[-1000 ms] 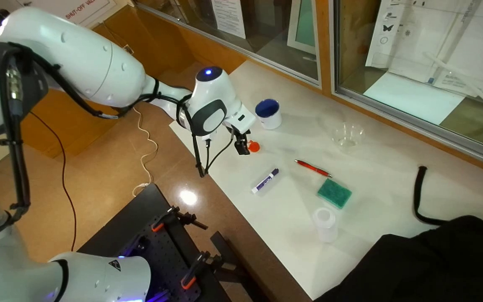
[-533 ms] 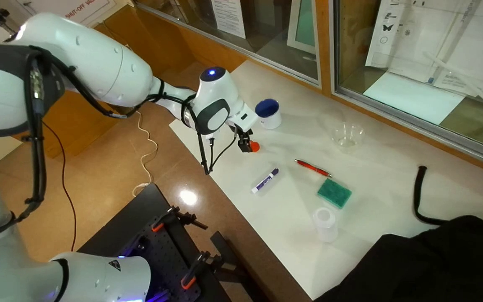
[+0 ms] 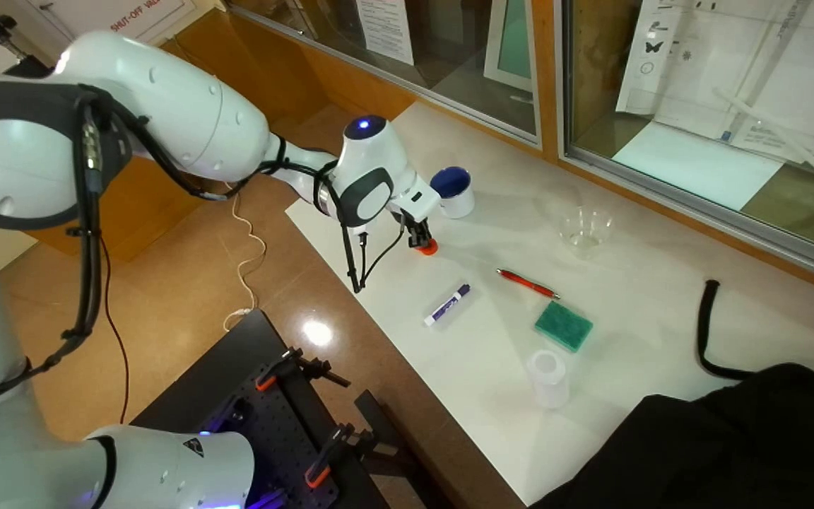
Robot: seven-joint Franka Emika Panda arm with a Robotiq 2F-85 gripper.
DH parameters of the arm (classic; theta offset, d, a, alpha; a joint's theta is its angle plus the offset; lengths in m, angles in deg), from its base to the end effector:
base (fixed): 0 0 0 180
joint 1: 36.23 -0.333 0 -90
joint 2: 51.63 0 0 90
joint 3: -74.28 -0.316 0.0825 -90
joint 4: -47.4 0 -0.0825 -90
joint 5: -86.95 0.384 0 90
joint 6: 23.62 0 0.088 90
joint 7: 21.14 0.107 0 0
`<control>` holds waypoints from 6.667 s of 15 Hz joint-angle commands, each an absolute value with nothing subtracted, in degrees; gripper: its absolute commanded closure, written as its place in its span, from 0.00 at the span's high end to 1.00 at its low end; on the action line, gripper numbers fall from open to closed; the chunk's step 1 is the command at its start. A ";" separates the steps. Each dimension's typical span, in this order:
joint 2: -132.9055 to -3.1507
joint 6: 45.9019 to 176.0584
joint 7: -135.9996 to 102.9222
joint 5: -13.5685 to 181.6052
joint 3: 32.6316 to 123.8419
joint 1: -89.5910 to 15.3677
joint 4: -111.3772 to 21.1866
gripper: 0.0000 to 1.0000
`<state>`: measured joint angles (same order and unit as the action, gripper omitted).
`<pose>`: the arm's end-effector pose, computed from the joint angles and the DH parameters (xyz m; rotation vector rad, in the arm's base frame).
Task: Pick up the orange lid and close the bottle
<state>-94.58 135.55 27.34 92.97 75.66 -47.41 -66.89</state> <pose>0.5839 0.0959 0.0820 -2.8799 1.1602 -0.0296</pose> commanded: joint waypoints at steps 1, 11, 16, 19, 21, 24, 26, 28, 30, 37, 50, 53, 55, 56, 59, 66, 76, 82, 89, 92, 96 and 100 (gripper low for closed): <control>-94.70 134.78 27.17 94.18 77.22 -49.29 -66.00 0.00; -76.83 132.35 27.13 93.13 83.06 -47.48 -80.81 0.03; -69.54 133.79 29.48 90.89 88.82 -45.23 -85.54 0.03; -66.67 133.41 31.00 88.11 92.20 -43.65 -86.87 0.03; -65.49 132.38 33.15 85.05 94.48 -42.86 -87.19 0.03; -64.35 129.45 37.78 79.32 97.12 -42.18 -87.53 0.03; -66.63 131.34 35.91 79.91 94.95 -39.66 -85.91 0.11; -66.32 130.86 36.17 79.54 95.05 -39.46 -86.02 0.11; -65.73 130.11 35.63 80.02 94.69 -39.11 -85.99 0.03; -62.41 120.82 27.21 85.51 93.98 -29.78 -82.09 0.03; -67.77 114.59 23.36 94.55 92.51 -23.65 -75.42 0.03; -69.45 115.26 24.15 95.12 92.54 -23.85 -74.88 0.03; -70.16 116.73 24.87 95.18 92.79 -24.06 -74.74 0.03; -70.34 117.23 24.71 95.44 92.75 -23.98 -74.66 0.03; -70.77 118.54 24.59 96.00 92.72 -23.94 -74.26 0.03; -72.02 117.62 25.10 95.87 92.87 -24.23 -72.90 0.03; -72.68 115.91 23.41 96.72 92.16 -23.67 -72.03 0.03; -72.26 114.90 23.13 96.39 92.22 -23.68 -72.10 0.03; -72.61 115.21 22.92 96.77 91.90 -23.63 -72.17 0.03; -72.87 115.04 23.09 96.52 91.86 -23.78 -72.12 0.03; -73.14 114.99 24.06 95.61 92.32 -24.22 -72.18 0.03; -73.44 115.02 24.84 94.86 92.70 -24.64 -72.25 0.03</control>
